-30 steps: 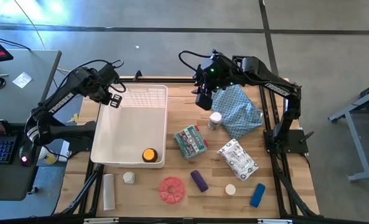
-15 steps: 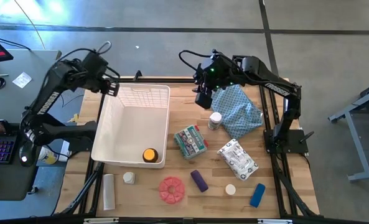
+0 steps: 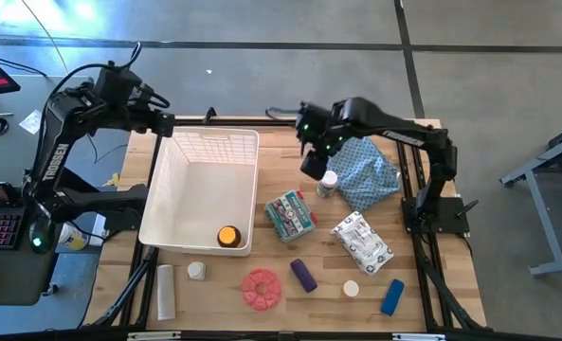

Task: Pick & place medical supplies in basket/bin
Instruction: Put the green medicine bottle into the white bin

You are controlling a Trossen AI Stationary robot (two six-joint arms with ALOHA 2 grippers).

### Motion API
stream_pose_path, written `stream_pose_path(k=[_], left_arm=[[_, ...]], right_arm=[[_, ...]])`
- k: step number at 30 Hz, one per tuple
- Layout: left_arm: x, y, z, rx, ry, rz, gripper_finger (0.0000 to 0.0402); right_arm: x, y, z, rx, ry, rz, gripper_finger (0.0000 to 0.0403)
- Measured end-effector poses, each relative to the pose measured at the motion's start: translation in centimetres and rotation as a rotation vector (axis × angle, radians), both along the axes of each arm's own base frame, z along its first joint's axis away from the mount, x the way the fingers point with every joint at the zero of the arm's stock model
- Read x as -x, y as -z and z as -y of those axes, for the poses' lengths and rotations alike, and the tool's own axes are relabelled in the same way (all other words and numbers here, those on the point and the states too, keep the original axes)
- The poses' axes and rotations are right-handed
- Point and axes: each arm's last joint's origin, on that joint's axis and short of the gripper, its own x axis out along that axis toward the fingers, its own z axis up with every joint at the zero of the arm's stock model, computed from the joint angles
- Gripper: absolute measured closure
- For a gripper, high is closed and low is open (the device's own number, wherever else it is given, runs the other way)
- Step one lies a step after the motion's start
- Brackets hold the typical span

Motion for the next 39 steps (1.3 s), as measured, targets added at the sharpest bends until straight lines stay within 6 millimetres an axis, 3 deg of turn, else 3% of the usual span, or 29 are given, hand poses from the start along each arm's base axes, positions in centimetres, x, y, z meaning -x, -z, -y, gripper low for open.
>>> stream_pose_path(k=[6, 15, 22, 31, 39], left_arm=[[-0.1, 0.0, 0.0, -0.013, 0.074, -0.002, 0.0291], [-0.1, -0.1, 0.0, -0.054, 0.140, -0.042, 0.0291], [-0.4, -0.3, -0.2, -0.081, 0.162, -0.005, 0.0291], [-0.9, -0.5, -0.4, -0.073, 0.224, 0.047, 0.0291], [-1.1, -0.4, -0.6, -0.072, 0.231, 0.040, 0.0291]], right_arm=[[-0.2, 4.3, -0.1, -0.100, 0.078, -0.096, 0.0223], [0.4, 8.0, 0.1, -0.165, 0.259, -0.195, 0.0105], [0.8, 10.6, 0.7, -0.182, 0.338, -0.229, 0.0049], [1.3, 12.6, 1.3, -0.195, 0.373, -0.239, 0.0028], [1.0, 12.6, 1.3, -0.216, 0.353, -0.212, 0.0055]])
